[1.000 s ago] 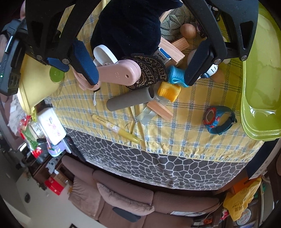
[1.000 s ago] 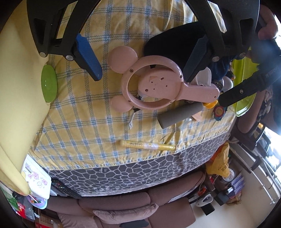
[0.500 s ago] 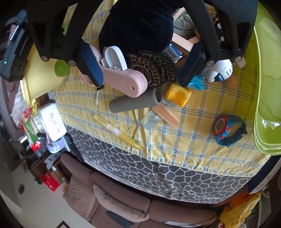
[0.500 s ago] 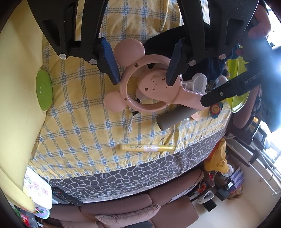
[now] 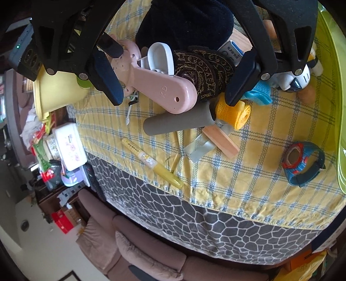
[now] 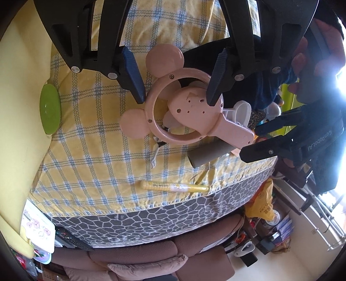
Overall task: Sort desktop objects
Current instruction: 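Lift the pink fan with the right gripper and carry it over the yellow basin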
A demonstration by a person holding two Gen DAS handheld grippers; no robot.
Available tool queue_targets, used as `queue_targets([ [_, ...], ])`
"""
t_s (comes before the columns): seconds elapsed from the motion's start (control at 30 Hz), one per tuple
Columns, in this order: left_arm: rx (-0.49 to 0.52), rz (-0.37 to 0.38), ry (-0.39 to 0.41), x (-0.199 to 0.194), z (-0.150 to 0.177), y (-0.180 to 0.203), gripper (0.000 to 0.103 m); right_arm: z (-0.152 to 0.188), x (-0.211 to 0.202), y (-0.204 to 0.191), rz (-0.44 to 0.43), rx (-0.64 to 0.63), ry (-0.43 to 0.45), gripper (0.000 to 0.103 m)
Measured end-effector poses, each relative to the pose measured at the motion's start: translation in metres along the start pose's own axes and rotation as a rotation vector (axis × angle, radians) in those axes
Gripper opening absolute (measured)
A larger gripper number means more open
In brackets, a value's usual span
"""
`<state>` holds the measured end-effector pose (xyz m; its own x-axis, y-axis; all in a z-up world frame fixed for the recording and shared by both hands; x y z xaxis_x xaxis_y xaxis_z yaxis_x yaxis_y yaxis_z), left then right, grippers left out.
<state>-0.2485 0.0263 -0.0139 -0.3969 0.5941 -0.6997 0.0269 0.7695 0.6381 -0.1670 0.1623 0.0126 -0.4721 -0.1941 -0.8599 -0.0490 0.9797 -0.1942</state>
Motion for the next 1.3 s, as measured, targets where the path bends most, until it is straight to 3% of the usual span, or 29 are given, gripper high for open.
queue_targets([
  [0.13, 0.009, -0.001, -0.013, 0.007, 0.003, 0.002, 0.069, 0.001, -0.001, 0.001, -0.011, -0.004, 0.002, 0.059],
  [0.2, 0.029, 0.006, -0.013, 0.007, 0.005, 0.006, 0.053, 0.001, -0.002, 0.001, -0.013, -0.012, 0.005, 0.055],
  [0.4, 0.06, 0.003, 0.026, -0.007, 0.007, 0.018, 0.054, -0.001, -0.009, -0.005, 0.011, -0.037, 0.02, 0.051],
  [0.57, 0.071, 0.048, 0.096, -0.038, 0.002, 0.035, 0.053, -0.008, -0.027, -0.011, 0.028, -0.059, 0.072, 0.047],
  [0.73, 0.055, 0.162, 0.191, -0.079, -0.004, 0.058, 0.052, -0.021, -0.06, -0.018, -0.005, -0.035, 0.155, 0.047],
  [0.87, 0.017, 0.304, 0.226, -0.102, -0.005, 0.075, 0.042, -0.032, -0.093, -0.021, -0.046, -0.018, 0.219, 0.047],
  [0.97, -0.005, 0.387, 0.237, -0.111, -0.006, 0.089, 0.039, -0.039, -0.117, -0.017, -0.052, 0.002, 0.268, 0.046],
  [1.1, -0.032, 0.509, 0.182, -0.109, -0.008, 0.117, 0.03, -0.043, -0.138, 0.005, -0.101, 0.079, 0.294, 0.046],
  [1.2, -0.011, 0.562, 0.128, -0.101, -0.009, 0.15, 0.03, -0.047, -0.159, 0.024, -0.151, 0.135, 0.321, 0.045],
  [1.3, 0.025, 0.595, 0.083, -0.089, -0.005, 0.187, 0.03, -0.049, -0.184, 0.039, -0.146, 0.153, 0.361, 0.045],
])
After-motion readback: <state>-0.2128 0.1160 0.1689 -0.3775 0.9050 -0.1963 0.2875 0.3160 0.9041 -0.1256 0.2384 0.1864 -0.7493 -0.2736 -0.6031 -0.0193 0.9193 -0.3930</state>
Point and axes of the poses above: each gripper's, at about its wrist camera, not at the fingertips, and x roughly the way its jaws point, y to its right, z to its underside, the point moved 5 cm from there along x, roughly the way its jaws point, and after that the axes turned 10 degrees about z, right-handed, at the moved point
